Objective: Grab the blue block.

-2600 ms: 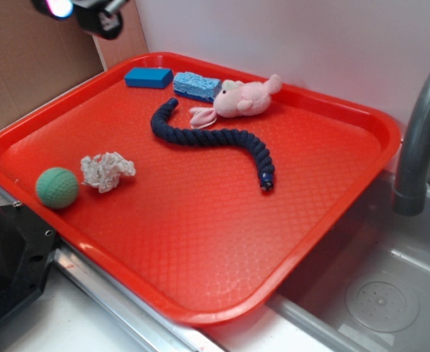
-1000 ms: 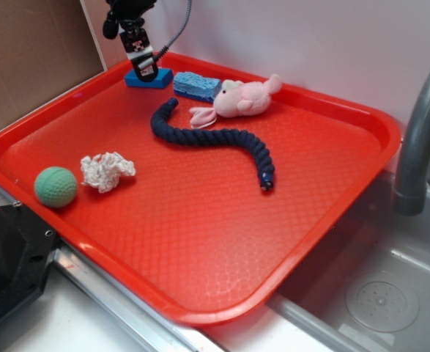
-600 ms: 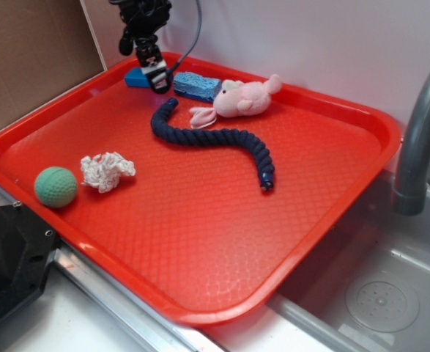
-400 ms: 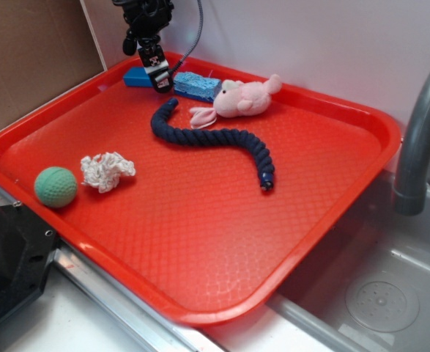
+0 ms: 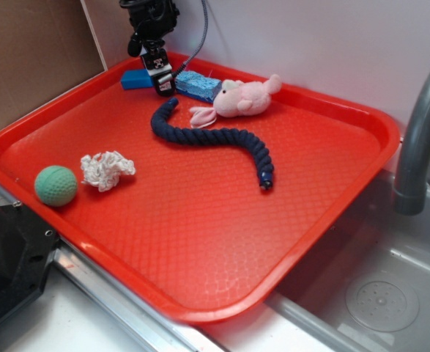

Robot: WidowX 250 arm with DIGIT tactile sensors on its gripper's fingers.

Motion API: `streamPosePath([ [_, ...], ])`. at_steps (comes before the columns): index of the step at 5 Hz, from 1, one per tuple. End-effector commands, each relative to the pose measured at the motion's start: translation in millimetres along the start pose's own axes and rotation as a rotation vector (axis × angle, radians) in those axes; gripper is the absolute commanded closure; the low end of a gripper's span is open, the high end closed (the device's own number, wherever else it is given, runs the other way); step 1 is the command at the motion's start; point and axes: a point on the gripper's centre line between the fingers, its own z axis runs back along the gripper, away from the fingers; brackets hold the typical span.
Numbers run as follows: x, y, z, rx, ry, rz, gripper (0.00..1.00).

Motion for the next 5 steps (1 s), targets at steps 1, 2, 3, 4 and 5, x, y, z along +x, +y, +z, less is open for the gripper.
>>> streamPosePath([
  [1, -1.8, -23.1, 46.1, 0.088, -0.042, 0.069, 1.00],
  [2, -10.9, -33.5, 49.9, 0.110, -0.016, 0.129, 1.00],
  [3, -12.4, -53.3, 74.6, 0.150, -0.034, 0.204, 1.00],
  [4, -15.2, -70.9, 111.6, 0.211, -0.059, 0.394, 1.00],
  [5, -54.8, -84.1, 133.8, 0.264, -0.009, 0.635, 1.00],
])
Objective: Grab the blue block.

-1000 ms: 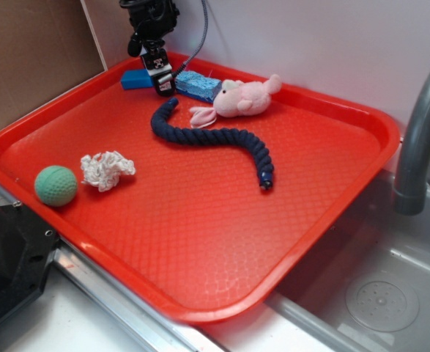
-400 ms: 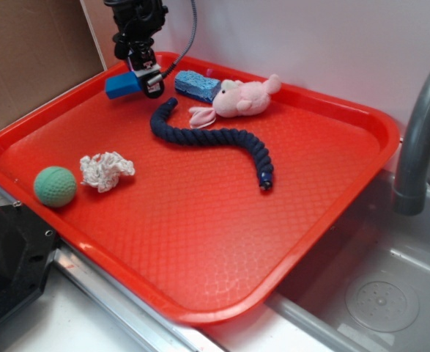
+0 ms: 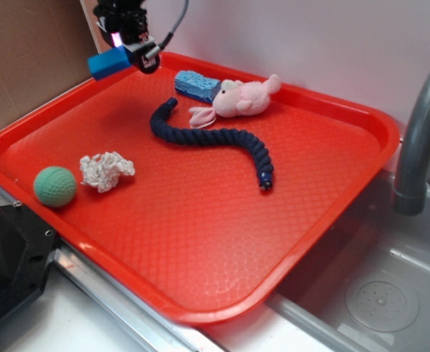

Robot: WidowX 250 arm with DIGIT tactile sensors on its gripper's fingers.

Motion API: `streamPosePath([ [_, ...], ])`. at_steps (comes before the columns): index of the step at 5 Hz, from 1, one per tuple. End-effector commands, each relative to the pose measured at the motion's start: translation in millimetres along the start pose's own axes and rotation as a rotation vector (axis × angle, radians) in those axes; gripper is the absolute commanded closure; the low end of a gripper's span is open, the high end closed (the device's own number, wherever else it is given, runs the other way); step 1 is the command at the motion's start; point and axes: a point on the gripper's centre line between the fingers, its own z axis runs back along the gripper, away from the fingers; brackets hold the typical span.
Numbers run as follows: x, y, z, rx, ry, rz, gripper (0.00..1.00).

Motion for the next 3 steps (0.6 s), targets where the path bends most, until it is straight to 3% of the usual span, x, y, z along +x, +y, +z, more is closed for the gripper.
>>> streamPosePath([
  [1, -29.3, -1.9, 72.2, 0.025, 0.008, 0.432, 1.00],
  [2, -28.1, -24.0, 112.7, -0.110, 0.007, 0.378, 1.00],
  [3, -18.4, -20.3, 125.5, -0.183, 0.030, 0.365, 1.00],
])
